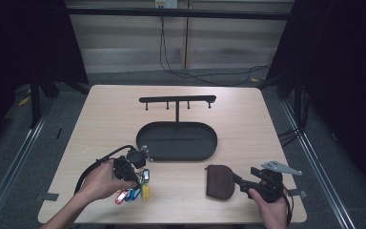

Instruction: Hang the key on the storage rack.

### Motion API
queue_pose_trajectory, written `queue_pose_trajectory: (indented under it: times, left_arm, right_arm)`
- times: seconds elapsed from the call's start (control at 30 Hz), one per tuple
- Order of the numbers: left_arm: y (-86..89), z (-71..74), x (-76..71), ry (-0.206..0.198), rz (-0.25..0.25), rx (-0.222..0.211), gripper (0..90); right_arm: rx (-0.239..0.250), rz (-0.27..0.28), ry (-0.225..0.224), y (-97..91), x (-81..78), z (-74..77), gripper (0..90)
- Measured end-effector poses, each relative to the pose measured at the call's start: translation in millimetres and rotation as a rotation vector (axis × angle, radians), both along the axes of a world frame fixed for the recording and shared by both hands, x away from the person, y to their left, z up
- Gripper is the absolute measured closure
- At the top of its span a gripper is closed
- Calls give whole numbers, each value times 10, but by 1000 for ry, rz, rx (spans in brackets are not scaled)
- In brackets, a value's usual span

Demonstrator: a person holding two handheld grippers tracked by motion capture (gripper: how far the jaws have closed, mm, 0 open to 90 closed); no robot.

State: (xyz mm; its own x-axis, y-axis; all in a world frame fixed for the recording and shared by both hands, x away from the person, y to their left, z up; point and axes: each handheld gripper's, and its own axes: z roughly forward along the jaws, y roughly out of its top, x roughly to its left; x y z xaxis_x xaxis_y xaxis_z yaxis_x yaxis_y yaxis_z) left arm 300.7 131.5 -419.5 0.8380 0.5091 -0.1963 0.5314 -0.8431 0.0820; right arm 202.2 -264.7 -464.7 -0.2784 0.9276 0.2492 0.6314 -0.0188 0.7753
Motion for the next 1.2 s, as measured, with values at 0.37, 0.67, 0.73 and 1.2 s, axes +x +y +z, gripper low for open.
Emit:
queue_pose_trajectory:
  times: [0.37, 0.67, 0.73, 1.2]
  left_arm:
    - [79, 289, 114, -49, -6, 28, 878]
    - [120, 556, 192, -75, 20, 27, 881]
    - [120, 596, 217, -66, -5, 40, 882]
    - [135, 871, 265, -94, 22, 32, 883]
  right_arm:
    - [1, 0, -3, 2, -9, 6, 187]
    - [2, 0, -3, 4, -3, 3, 187]
    - [1, 0, -3, 4, -2, 3, 187]
    - [1, -1, -4, 9, -10, 8, 187]
